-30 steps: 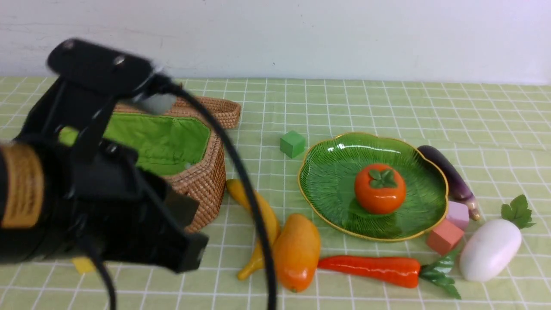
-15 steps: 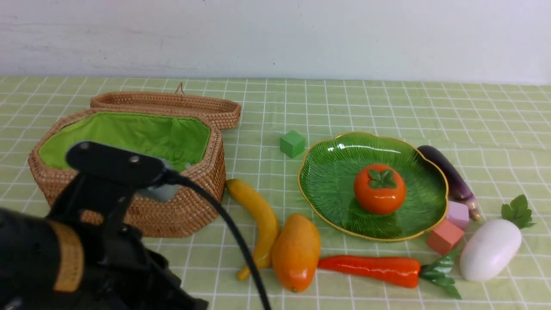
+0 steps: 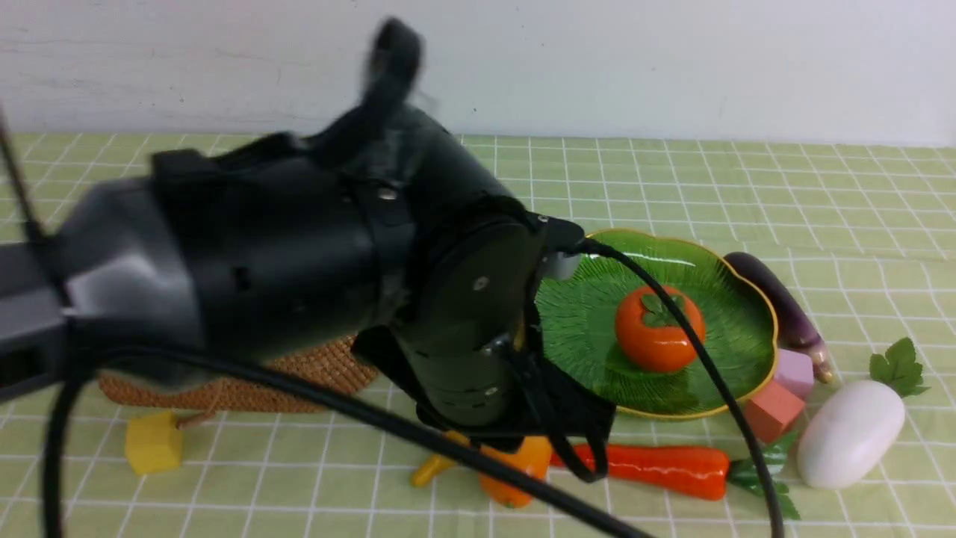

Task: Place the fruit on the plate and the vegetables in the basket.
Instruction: Grab the mango with your left arm and place it on the right plate

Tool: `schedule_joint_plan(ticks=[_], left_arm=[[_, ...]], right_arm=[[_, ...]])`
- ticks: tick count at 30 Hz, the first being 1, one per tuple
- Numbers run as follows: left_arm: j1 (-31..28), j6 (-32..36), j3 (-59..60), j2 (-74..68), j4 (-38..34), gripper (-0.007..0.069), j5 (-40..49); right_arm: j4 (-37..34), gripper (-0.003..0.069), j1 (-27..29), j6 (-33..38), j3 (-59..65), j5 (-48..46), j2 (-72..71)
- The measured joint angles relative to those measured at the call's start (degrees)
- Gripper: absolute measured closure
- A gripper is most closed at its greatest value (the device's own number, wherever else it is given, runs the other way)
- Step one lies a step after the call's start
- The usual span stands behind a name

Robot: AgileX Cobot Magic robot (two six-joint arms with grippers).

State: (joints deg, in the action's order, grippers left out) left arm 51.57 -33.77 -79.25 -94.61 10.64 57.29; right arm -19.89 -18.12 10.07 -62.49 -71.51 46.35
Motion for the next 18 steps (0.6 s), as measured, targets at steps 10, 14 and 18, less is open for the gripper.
schedule_joint_plan(ticks=[10,14,18], left_arm=[[0.0,1.2,-2.1,-6.8,1.6,0.0151,-3.7],[-0.6,1.3,-2.4,-9.2,2.1,0.0097,-8.2],[-2.9,2.4,-2.4,-11.8,2.1,0.0083,-11.1]], right_arm=[[-1.6,0.0638,0.0,1.4,0.0,-0.6,-0.1],[-1.6,0.0633,0.0,1.4,0.0,-0.7,-0.1],[-1.6,0.0627,0.0,1.4,0.0,-0.7,-0.2]])
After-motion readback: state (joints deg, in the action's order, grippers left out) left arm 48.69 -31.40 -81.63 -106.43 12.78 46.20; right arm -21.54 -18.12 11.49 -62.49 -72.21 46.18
